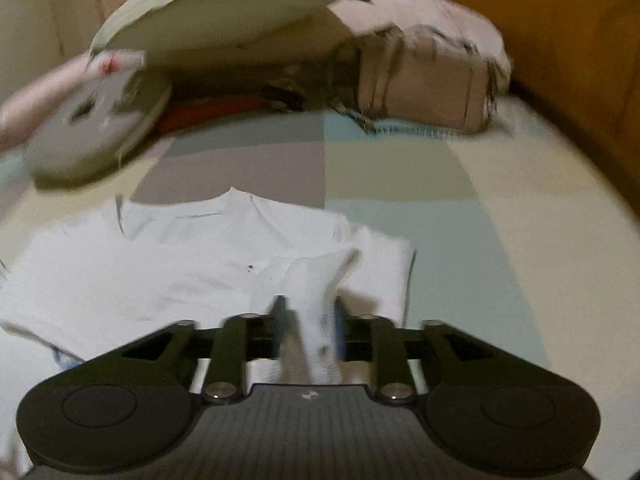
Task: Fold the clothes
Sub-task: 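Fold the held side edge inward over the chest with the right tool, then open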
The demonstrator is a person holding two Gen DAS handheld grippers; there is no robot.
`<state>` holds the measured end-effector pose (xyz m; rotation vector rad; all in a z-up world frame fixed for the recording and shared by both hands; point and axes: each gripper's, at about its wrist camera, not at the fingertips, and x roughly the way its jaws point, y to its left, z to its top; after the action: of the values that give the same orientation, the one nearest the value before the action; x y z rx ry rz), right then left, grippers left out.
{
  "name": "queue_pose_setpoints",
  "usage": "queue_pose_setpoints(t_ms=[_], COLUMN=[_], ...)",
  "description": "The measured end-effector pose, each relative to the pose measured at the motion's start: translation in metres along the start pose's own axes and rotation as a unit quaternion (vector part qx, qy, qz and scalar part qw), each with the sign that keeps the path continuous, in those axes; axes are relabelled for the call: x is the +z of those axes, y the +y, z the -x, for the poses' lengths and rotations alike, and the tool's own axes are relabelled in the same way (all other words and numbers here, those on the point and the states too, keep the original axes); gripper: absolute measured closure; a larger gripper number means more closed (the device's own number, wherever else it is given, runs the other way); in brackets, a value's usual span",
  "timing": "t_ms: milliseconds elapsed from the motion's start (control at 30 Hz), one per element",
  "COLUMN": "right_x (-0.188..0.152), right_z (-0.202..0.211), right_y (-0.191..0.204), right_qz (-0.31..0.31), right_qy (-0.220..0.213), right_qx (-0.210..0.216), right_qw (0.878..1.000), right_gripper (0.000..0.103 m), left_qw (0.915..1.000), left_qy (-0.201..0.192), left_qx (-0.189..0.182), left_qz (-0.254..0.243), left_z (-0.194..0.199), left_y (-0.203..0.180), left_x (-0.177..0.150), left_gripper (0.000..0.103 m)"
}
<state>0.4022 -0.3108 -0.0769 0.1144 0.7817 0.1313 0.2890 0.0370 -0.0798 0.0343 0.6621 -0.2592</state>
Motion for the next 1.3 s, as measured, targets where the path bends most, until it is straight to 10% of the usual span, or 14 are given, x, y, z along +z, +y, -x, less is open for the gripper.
queue_pose_setpoints(t_ms=[100, 167, 333, 567, 1300], right_x=[-0.006, -0.006, 0.000, 0.004, -0.028], right_z=[-0.004, -0.006, 0.001, -0.002, -0.029], right_y=[-0.001, 0.000, 0.000, 0.047, 0.081], right_qz=[0.005, 0.018, 0.030, 0.103, 0.121], right_qy=[0.002, -0.002, -0.026, -0.020, 0.018], right_qx=[-0.023, -0.051, -0.107, -0.034, -0.022], right_qw=[1.000, 0.999, 0.993, 0.994, 0.992], right_gripper=[0.097, 0.096, 0.089, 0.080, 0.055], left_qw=[1.0000, 1.0000, 0.9999, 1.0000, 0.9997], left_qy=[0.002, 0.003, 0.002, 0.006, 0.014], left_qx=[0.001, -0.001, 0.000, -0.002, -0.013], left_qz=[-0.006, -0.009, -0.011, -0.006, -0.016], left_z=[-0.002, -0.002, -0.001, -0.002, 0.005], left_y=[-0.002, -0.003, -0.003, 0.001, 0.009], left_x=[-0.001, -0.001, -0.002, -0.001, 0.003], left_gripper=[0.001, 0.001, 0.001, 0.001, 0.001])
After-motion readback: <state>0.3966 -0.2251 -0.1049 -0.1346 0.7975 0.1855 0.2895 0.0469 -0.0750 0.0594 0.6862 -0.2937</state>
